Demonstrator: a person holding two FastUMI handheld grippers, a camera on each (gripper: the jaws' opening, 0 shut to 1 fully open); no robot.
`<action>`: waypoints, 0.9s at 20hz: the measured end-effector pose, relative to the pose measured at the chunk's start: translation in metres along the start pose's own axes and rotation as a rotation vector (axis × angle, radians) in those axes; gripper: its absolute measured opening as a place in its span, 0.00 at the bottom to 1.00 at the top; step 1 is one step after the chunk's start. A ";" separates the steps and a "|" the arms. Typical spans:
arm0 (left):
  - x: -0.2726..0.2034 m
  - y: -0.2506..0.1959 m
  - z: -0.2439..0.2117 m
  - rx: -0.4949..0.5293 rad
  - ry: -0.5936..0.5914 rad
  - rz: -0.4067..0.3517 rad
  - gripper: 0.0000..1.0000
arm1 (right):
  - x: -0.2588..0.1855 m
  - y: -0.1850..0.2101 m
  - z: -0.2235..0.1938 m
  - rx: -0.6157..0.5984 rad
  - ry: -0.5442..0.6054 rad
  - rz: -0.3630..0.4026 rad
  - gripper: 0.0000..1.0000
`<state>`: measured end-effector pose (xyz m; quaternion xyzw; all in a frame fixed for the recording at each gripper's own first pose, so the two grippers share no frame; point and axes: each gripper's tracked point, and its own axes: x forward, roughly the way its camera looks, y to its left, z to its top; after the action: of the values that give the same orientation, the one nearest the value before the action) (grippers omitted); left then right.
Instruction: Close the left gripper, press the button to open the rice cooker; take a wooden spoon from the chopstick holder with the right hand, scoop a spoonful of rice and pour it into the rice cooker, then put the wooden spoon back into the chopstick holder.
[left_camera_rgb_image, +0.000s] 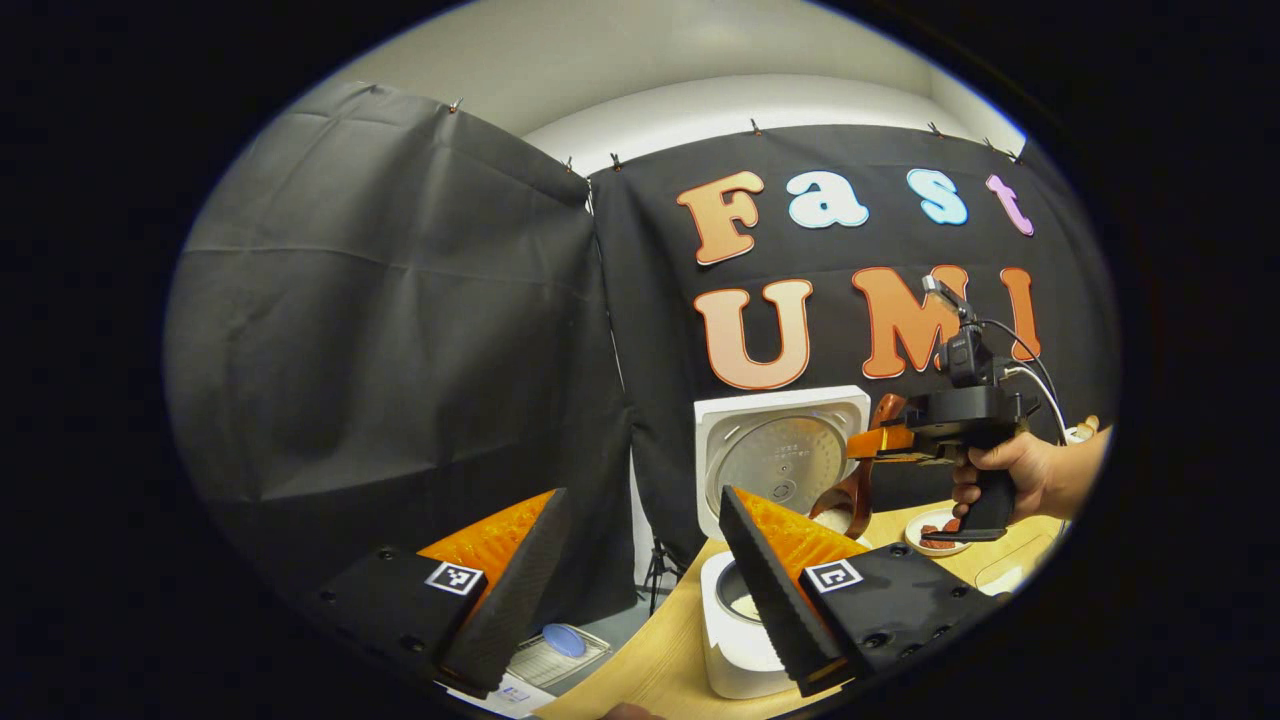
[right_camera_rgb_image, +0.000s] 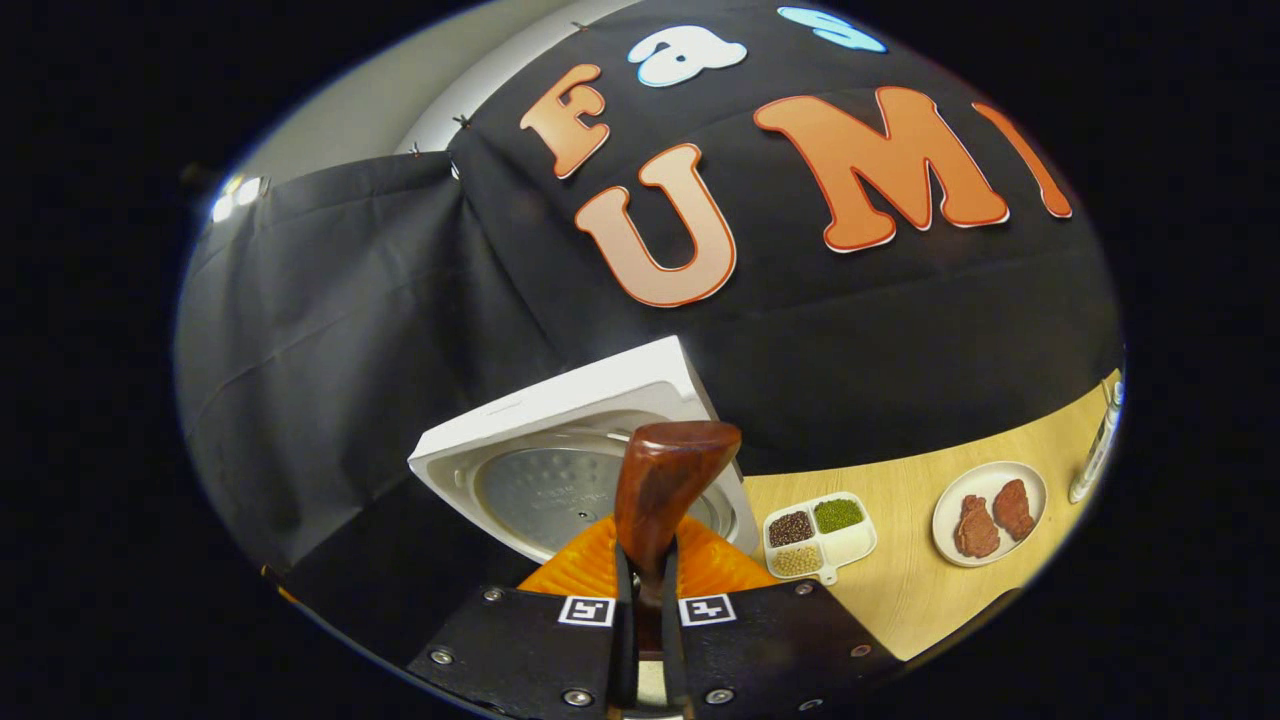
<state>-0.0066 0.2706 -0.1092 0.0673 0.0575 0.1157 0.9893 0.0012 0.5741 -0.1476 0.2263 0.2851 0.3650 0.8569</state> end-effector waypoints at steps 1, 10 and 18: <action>0.001 0.000 0.000 -0.002 0.001 -0.001 0.99 | -0.002 -0.001 0.001 -0.016 -0.005 -0.004 0.09; -0.001 0.002 -0.003 -0.014 0.024 0.016 0.99 | -0.016 0.020 0.021 -0.214 -0.050 0.010 0.09; -0.003 0.003 0.000 -0.011 0.025 0.026 0.99 | -0.033 0.039 0.038 -0.417 -0.108 0.034 0.09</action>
<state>-0.0102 0.2730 -0.1085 0.0614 0.0682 0.1295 0.9873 -0.0121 0.5674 -0.0858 0.0681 0.1534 0.4178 0.8929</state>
